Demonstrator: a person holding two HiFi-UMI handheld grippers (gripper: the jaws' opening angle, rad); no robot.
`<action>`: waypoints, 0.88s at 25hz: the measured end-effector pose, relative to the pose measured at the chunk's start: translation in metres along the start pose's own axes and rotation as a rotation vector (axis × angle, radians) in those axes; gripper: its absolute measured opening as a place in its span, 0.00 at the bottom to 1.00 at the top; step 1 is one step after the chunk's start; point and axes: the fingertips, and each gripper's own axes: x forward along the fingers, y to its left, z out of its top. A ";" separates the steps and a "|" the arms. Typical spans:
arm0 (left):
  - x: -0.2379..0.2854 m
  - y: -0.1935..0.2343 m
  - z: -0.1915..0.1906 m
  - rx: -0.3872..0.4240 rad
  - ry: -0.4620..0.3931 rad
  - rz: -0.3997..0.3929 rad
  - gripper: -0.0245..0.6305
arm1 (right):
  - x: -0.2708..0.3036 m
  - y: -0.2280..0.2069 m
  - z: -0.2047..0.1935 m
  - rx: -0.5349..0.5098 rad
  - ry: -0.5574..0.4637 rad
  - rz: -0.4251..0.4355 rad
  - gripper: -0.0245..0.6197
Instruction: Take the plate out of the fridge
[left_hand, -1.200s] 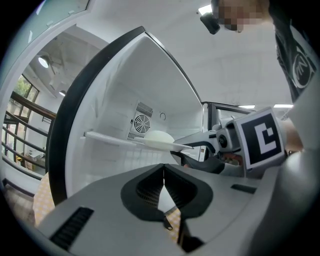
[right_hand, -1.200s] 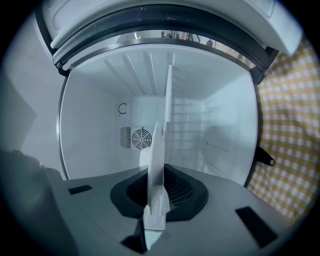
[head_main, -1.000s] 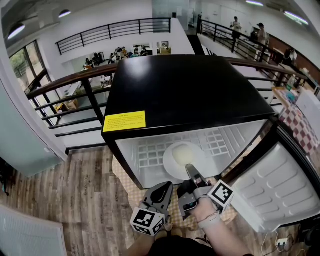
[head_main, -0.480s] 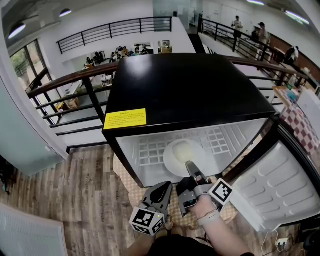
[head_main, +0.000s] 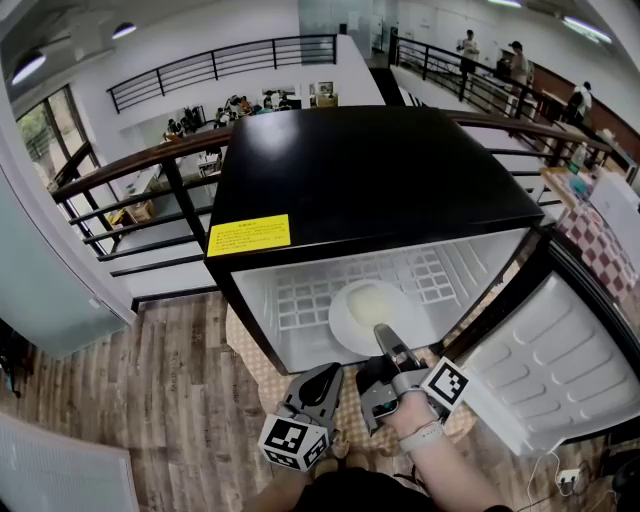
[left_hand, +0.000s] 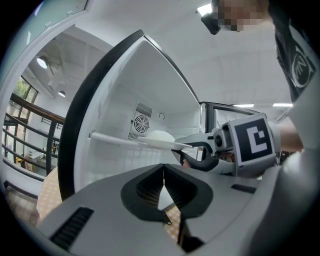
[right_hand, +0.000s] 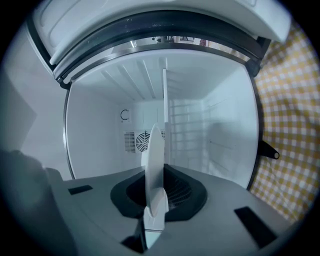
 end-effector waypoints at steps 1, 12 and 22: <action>-0.001 -0.001 -0.001 0.000 0.001 -0.005 0.05 | -0.002 0.000 0.000 0.006 -0.004 0.003 0.12; -0.004 -0.015 -0.007 0.003 0.016 -0.094 0.05 | -0.033 0.007 0.001 -0.015 -0.047 0.040 0.12; -0.008 -0.027 -0.015 0.009 0.024 -0.173 0.05 | -0.068 0.004 -0.005 -0.035 -0.067 0.058 0.12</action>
